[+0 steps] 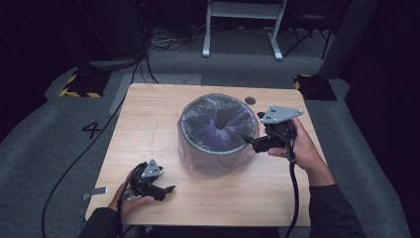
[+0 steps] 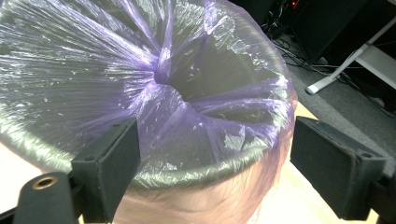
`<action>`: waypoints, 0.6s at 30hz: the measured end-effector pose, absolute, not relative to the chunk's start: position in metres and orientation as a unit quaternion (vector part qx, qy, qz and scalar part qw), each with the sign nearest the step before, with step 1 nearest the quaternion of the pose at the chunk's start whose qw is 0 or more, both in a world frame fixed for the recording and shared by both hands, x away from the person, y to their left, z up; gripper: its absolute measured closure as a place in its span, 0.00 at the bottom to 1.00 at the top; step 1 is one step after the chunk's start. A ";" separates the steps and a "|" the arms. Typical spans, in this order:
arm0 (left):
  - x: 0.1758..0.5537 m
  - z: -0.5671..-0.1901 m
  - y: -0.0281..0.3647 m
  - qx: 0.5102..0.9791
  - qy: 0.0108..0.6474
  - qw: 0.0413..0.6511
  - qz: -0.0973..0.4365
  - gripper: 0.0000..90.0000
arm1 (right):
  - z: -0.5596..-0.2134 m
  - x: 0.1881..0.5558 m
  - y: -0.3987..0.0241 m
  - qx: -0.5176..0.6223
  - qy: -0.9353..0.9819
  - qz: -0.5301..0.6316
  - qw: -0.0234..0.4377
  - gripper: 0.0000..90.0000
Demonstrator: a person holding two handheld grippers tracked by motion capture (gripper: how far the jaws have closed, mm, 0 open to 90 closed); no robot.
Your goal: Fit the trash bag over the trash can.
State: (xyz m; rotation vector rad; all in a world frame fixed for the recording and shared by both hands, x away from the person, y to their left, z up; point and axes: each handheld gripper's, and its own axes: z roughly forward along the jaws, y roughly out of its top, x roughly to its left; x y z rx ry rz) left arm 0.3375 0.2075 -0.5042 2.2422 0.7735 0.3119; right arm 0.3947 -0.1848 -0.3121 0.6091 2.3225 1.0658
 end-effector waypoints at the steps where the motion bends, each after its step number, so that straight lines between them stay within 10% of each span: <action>1: 0.337 -0.504 0.208 0.872 0.301 0.366 0.121 0.16 | -0.312 0.394 -0.186 0.227 0.854 0.395 0.253 0.18; 18: 0.337 -0.504 0.207 0.872 0.301 0.366 0.121 0.16 | -0.320 0.376 -0.208 0.230 0.855 0.390 0.254 0.17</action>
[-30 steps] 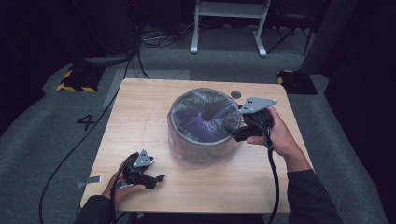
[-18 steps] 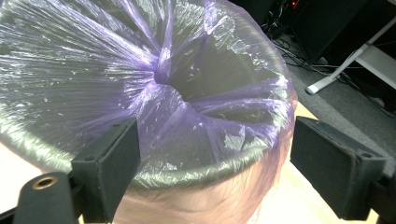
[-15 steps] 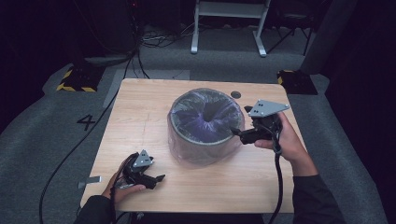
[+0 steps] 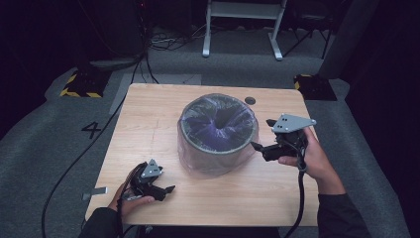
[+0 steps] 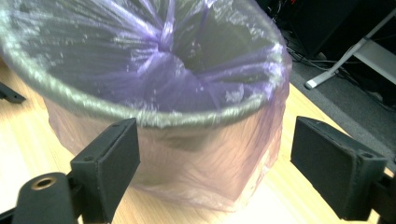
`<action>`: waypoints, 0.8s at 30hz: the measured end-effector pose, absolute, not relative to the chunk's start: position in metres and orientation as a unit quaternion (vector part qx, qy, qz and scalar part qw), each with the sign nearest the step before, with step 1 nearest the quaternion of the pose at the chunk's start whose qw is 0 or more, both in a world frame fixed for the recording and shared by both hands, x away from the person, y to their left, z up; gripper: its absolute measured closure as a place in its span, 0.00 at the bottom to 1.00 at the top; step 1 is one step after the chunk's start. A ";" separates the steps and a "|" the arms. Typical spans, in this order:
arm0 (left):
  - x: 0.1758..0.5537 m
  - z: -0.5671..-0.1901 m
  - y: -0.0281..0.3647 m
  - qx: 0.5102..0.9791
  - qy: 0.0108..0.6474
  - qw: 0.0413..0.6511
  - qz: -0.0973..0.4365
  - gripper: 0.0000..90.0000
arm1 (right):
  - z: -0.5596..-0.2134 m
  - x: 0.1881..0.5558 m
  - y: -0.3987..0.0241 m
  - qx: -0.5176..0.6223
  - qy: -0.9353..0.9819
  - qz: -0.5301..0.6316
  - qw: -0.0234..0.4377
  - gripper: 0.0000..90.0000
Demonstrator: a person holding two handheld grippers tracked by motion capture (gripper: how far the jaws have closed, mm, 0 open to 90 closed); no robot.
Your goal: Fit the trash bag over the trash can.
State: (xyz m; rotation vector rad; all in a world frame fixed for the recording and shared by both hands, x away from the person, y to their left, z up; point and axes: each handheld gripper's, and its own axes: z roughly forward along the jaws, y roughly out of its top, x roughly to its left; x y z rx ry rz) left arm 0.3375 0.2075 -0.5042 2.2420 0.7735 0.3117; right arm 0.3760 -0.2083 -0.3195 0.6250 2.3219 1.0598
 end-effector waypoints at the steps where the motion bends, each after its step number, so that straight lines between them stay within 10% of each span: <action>1: 0.337 -0.504 0.208 0.872 0.301 0.366 0.121 0.16 | -0.321 0.376 -0.209 0.231 0.855 0.388 0.254 0.17; 24: 0.337 -0.504 0.208 0.872 0.301 0.366 0.122 0.16 | -0.392 0.378 -0.226 0.272 0.876 0.333 0.220 0.17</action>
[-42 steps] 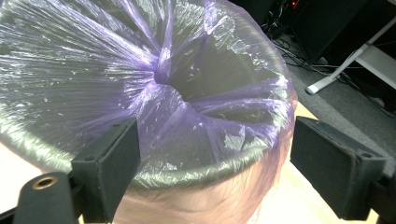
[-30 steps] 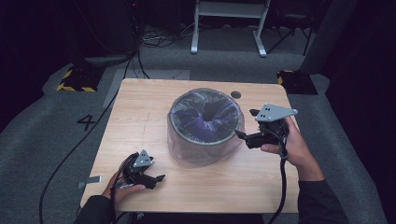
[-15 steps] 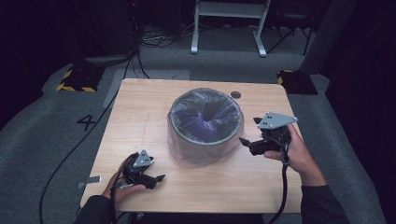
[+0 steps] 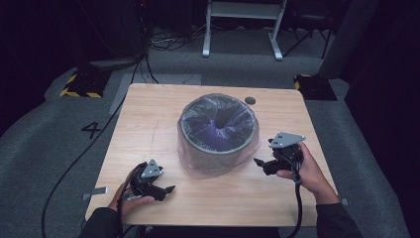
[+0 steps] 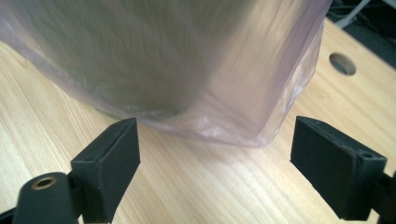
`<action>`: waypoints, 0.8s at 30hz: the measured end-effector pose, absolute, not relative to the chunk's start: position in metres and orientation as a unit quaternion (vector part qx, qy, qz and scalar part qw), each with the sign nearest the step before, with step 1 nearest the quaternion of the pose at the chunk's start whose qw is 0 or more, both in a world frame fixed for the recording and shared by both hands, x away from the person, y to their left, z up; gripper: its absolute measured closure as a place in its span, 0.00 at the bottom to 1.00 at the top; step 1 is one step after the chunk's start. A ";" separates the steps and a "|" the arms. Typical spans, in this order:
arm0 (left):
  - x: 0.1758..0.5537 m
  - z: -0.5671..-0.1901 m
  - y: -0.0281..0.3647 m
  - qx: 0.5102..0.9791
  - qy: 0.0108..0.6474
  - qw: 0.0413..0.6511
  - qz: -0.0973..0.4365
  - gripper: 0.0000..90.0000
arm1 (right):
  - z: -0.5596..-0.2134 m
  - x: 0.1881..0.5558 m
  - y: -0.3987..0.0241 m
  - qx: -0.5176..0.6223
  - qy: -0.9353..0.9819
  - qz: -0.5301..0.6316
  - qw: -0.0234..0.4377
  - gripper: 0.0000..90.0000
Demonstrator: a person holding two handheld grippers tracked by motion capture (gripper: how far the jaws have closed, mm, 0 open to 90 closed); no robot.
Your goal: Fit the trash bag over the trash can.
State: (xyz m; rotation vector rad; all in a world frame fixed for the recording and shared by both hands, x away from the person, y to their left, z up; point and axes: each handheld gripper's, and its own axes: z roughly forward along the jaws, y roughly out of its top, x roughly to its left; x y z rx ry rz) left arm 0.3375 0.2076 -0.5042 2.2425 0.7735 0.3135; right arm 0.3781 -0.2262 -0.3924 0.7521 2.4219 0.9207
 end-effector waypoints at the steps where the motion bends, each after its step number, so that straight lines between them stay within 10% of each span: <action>1: 0.337 -0.504 0.208 0.872 0.301 0.366 0.122 0.16 | -0.395 0.378 -0.227 0.274 0.876 0.331 0.218 0.17; 24: 0.338 -0.504 0.207 0.872 0.301 0.366 0.121 0.16 | -0.465 0.367 -0.263 0.332 0.870 0.311 0.190 0.18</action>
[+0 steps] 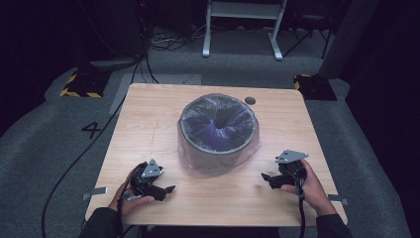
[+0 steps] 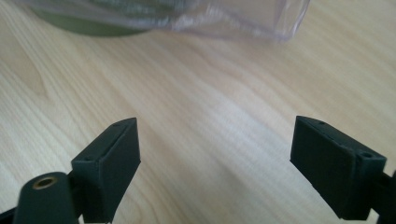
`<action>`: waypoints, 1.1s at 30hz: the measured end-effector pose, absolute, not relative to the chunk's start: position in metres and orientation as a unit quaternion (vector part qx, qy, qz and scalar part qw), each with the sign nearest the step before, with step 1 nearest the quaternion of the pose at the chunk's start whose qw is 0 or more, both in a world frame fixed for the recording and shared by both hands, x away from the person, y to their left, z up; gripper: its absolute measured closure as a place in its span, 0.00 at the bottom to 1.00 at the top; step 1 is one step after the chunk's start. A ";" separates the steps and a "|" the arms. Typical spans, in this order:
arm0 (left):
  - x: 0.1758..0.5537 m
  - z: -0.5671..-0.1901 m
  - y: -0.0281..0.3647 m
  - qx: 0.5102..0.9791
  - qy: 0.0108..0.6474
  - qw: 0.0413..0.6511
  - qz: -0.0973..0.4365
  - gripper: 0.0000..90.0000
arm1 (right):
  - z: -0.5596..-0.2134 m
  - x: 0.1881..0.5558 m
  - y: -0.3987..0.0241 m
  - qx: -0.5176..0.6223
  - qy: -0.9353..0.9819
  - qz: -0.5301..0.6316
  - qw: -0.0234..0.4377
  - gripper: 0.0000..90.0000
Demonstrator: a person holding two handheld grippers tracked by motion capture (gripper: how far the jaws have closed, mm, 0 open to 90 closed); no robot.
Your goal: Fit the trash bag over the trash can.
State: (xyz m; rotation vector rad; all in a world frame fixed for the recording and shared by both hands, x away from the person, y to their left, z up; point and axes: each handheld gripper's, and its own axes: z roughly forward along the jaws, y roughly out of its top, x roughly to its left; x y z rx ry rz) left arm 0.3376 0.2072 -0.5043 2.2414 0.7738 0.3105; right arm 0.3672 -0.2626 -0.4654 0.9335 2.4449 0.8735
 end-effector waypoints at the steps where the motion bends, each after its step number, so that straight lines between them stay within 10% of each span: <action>1: 0.338 -0.504 0.207 0.872 0.301 0.366 0.121 0.16 | -0.468 0.366 -0.264 0.335 0.870 0.309 0.188 0.18; 33: 0.338 -0.504 0.207 0.872 0.300 0.367 0.120 0.16 | -0.504 0.343 -0.313 0.392 0.826 0.365 0.175 0.18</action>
